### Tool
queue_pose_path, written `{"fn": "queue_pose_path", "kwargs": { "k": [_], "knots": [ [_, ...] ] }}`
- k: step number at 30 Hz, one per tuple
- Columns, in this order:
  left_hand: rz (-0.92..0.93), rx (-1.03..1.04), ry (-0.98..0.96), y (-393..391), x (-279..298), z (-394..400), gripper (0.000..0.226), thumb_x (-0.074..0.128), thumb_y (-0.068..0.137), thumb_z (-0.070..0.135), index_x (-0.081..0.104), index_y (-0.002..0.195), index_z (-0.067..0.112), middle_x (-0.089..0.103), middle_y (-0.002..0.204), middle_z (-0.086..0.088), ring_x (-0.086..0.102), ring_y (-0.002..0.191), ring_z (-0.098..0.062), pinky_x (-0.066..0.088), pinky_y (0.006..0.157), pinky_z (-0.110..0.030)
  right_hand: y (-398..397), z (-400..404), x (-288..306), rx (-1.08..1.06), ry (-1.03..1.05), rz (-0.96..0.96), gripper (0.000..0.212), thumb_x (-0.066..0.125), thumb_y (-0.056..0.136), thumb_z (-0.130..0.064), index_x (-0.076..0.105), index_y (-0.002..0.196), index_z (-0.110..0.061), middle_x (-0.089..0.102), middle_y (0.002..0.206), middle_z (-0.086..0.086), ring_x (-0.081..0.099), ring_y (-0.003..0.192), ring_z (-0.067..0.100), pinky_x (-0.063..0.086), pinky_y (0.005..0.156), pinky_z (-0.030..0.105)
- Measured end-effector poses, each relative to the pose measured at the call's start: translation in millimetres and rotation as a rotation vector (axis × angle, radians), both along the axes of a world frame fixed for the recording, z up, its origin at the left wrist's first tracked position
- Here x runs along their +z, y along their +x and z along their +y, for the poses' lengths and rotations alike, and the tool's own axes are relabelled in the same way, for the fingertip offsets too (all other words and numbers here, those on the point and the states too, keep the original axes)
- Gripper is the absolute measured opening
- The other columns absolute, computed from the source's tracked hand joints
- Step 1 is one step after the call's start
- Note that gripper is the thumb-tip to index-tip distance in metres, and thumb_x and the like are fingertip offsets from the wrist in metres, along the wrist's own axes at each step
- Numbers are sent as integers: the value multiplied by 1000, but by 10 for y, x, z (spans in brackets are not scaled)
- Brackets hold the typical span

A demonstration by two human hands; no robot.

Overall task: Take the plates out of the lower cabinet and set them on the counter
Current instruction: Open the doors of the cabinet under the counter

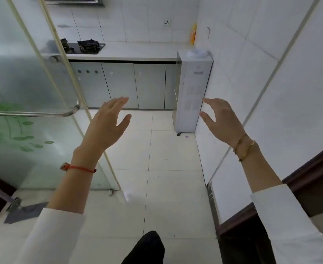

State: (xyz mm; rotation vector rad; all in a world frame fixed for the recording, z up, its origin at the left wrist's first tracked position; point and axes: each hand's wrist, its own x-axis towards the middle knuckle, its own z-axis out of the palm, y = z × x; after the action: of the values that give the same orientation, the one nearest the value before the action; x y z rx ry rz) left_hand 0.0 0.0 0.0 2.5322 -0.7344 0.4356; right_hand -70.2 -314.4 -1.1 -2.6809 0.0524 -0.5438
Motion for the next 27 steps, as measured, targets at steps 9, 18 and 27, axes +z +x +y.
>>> {"fn": "queue_pose_path", "kwargs": {
  "k": [9,18,27],
  "knots": [
    [38,39,16,560,-291,-229,50,48,98,29,39,144,14,46,146,-4,40,137,-21,35,113,-39,581,-196,-236,-15,27,59,46,50,96,-27,45,138,-9,50,138,12,35,136,26,31,112,42],
    [80,86,3,1810,-439,-499,49,50,97,31,41,143,17,45,147,0,40,137,-20,34,108,-35,1898,-385,-404,-1,68,93,45,51,96,-27,46,137,-9,51,137,10,37,135,24,32,112,36],
    [60,80,-34,3224,-268,-836,48,52,97,26,43,142,15,48,145,-2,43,134,-20,35,113,-43,3391,-606,-339,41,90,81,45,49,97,-28,46,137,-10,50,138,10,35,136,23,29,115,40]
  ]
}}
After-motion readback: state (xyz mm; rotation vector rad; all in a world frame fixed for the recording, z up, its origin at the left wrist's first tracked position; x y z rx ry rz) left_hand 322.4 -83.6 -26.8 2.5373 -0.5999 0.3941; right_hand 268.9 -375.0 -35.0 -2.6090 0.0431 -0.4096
